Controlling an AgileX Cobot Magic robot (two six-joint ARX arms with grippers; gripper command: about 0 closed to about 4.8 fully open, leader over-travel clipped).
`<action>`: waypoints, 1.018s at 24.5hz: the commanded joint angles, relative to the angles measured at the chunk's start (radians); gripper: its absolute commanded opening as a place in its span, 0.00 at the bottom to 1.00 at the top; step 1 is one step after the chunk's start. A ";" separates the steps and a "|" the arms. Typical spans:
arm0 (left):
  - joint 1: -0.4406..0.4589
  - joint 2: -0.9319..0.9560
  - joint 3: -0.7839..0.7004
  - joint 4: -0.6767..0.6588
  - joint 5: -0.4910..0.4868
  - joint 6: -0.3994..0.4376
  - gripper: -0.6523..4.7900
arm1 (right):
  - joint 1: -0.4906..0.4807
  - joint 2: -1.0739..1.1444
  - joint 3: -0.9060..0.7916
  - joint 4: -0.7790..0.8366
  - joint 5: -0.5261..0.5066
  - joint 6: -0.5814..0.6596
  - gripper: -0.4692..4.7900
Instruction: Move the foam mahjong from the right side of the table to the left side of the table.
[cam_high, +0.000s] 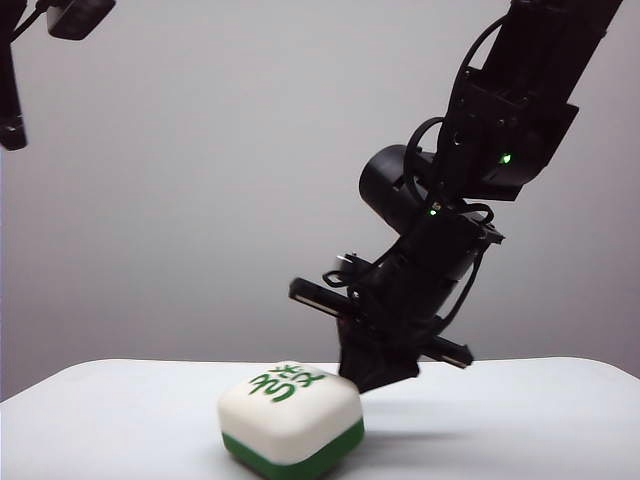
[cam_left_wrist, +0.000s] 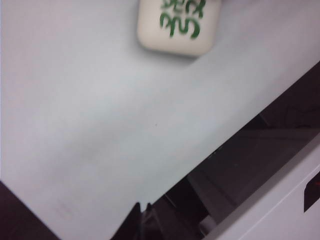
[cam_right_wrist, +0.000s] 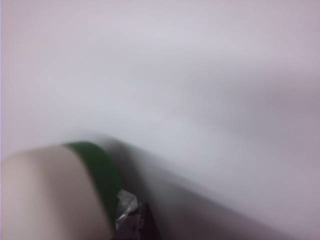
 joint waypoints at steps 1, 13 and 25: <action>-0.001 -0.018 0.006 -0.047 -0.061 -0.010 0.11 | -0.005 -0.008 -0.002 -0.094 0.002 -0.029 0.08; -0.005 -0.048 0.006 -0.057 -0.063 -0.029 0.11 | 0.088 -0.008 0.006 -0.149 -0.127 -0.002 0.08; -0.005 -0.048 0.006 -0.068 -0.062 -0.028 0.11 | 0.100 0.006 0.021 -0.055 -0.092 0.062 0.08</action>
